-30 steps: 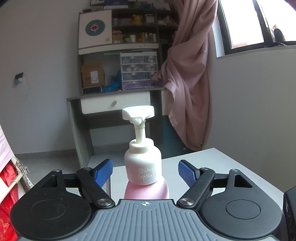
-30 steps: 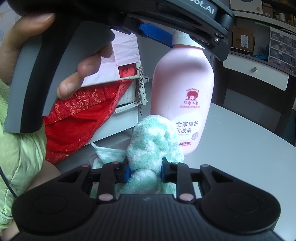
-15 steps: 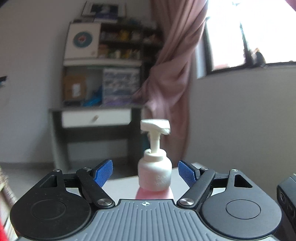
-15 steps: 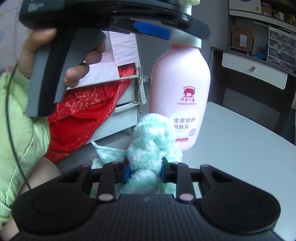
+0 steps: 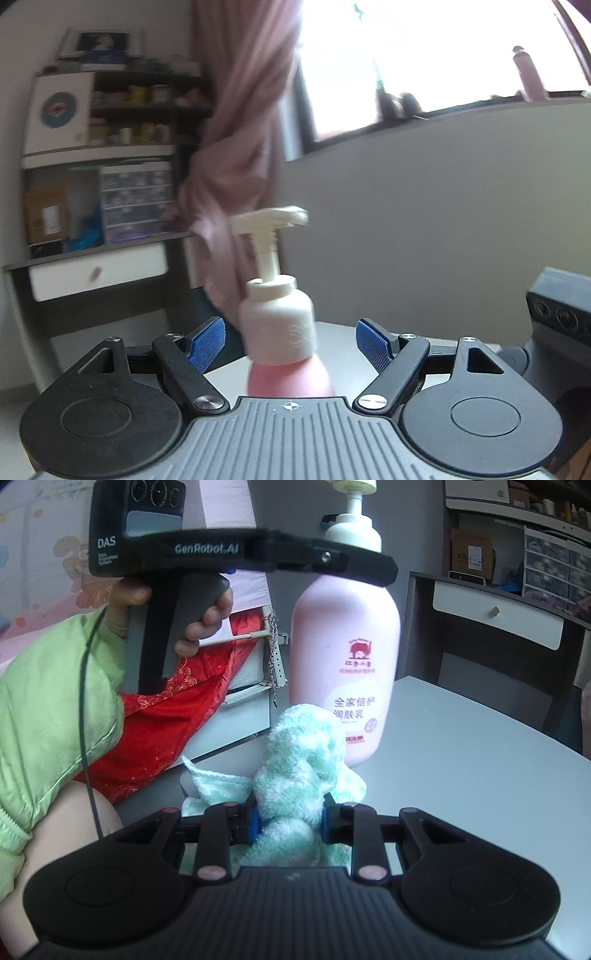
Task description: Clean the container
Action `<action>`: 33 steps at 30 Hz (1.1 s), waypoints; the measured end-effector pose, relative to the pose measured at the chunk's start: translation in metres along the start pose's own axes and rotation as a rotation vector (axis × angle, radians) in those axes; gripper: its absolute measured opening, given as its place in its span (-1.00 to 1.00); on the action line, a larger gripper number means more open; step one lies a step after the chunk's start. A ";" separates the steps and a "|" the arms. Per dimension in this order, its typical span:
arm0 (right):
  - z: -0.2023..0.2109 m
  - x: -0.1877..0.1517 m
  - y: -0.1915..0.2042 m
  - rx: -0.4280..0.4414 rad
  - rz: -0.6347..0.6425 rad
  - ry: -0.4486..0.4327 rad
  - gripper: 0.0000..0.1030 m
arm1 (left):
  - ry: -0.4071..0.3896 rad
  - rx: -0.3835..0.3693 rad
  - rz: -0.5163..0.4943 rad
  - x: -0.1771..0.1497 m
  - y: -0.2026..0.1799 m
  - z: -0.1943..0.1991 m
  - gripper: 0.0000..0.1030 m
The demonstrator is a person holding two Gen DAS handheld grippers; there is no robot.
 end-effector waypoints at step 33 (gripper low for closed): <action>0.007 -0.004 -0.004 -0.017 -0.041 0.001 -0.46 | 0.172 0.294 0.172 0.013 -0.040 -0.049 -0.26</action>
Point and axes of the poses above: each gripper's, at about its wrist camera, not at the fingertips, and z roughly against the way its jaws point, y to its left, x to its top, the point moved 4 cm from there along -z, roughly the way its jaws point, and after that the axes turned 11 degrees about -x, right-handed, at the moved point
